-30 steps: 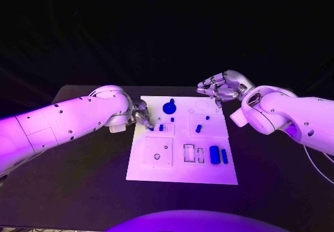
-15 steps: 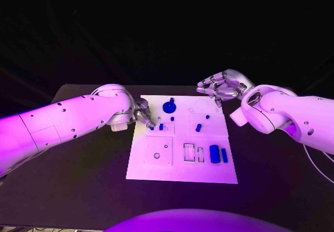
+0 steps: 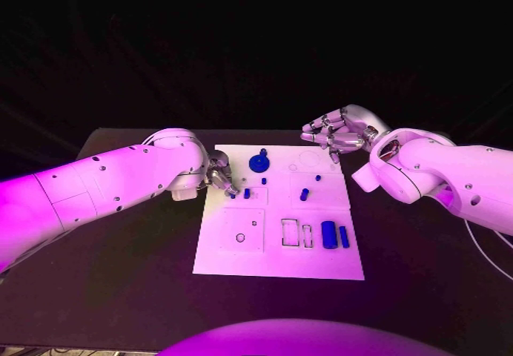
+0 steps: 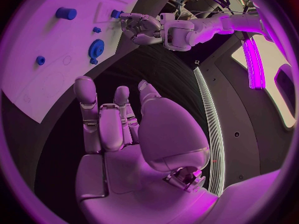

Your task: Assemble the parts on the task board

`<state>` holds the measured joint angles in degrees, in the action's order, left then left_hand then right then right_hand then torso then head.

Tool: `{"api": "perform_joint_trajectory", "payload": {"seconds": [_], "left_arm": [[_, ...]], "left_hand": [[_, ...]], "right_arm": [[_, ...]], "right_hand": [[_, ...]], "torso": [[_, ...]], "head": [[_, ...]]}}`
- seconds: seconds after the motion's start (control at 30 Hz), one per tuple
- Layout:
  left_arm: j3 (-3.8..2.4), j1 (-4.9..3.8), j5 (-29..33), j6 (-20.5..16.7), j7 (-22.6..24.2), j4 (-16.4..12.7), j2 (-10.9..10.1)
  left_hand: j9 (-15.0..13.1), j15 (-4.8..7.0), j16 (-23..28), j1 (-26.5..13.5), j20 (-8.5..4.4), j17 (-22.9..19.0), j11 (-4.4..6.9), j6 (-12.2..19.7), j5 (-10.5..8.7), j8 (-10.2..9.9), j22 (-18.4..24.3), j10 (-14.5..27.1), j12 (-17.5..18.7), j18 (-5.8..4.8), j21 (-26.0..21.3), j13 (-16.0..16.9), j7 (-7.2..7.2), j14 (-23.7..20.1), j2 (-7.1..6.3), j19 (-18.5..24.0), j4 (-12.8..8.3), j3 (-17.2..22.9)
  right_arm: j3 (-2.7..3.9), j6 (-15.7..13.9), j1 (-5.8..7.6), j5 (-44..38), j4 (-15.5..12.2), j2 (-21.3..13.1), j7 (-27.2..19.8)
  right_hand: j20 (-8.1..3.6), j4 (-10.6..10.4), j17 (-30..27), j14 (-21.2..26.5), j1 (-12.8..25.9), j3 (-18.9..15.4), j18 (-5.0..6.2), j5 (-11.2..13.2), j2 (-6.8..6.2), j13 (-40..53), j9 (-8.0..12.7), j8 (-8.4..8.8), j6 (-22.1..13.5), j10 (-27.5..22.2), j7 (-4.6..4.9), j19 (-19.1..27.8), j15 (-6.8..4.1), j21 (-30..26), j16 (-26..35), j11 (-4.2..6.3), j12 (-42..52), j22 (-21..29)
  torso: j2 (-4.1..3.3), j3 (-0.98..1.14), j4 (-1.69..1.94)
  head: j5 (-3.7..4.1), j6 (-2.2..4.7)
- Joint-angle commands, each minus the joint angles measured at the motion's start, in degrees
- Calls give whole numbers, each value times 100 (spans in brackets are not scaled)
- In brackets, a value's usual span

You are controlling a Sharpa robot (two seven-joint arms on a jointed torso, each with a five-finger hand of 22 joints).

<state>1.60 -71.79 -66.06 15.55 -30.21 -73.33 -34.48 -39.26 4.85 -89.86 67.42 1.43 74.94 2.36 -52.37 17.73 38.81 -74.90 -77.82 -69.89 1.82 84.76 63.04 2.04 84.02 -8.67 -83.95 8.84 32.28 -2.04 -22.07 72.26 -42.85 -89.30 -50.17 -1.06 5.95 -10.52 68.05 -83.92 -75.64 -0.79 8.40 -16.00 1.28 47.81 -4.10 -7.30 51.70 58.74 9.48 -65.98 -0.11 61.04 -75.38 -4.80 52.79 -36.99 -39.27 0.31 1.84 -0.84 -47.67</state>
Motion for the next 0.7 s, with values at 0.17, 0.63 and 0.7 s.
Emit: {"api": "perform_joint_trajectory", "payload": {"seconds": [0.17, 0.63, 0.7], "left_arm": [[17, 28, -64, -68, -119, 44, 24], [-3, 31, 19, -441, -10, 59, -55], [-11, 30, 43, -496, -2, 35, -85]], "left_hand": [[-22, 82, -14, -220, -60, 1506, 39, -160, 14, 11, -1114, -68, -26, -41, 30, 20, -99, 598, 2, -346, -440, 278], [-64, 81, -14, -969, -73, 1506, 23, -247, -41, -67, -1051, 37, 104, -16, -77, -126, -78, 598, -144, -299, 205, -938], [-74, 76, -14, -1055, -68, 1506, 15, -220, -41, -79, -1043, 78, 143, -13, -91, -174, -69, 598, -157, -293, 320, -1160]], "right_arm": [[0, 89, -16, -15, 10, 13, -7], [-1, 84, -28, -14, 15, 7, -12], [-1, 87, -31, -14, 15, 6, -12]], "right_hand": [[3, -39, -33, 14, -2, -32, 99, -59, 61, -28, 1, -37, -12, -13, 5, -18, 15, -42, 35, 25, 25, 41], [4, -63, -65, 26, -10, -62, 103, -113, 68, -38, 3, -40, -23, -23, 6, -5, 16, -70, 61, 24, 30, 75], [4, -63, -65, 26, -10, -62, 103, -113, 68, -38, 3, -40, -23, -23, 6, -5, 16, -70, 61, 24, 30, 75]], "torso": [[5, -2, 5], [3, -11, 5], [2, -9, 1]], "head": [[2, 2], [10, 28], [14, 34]]}}
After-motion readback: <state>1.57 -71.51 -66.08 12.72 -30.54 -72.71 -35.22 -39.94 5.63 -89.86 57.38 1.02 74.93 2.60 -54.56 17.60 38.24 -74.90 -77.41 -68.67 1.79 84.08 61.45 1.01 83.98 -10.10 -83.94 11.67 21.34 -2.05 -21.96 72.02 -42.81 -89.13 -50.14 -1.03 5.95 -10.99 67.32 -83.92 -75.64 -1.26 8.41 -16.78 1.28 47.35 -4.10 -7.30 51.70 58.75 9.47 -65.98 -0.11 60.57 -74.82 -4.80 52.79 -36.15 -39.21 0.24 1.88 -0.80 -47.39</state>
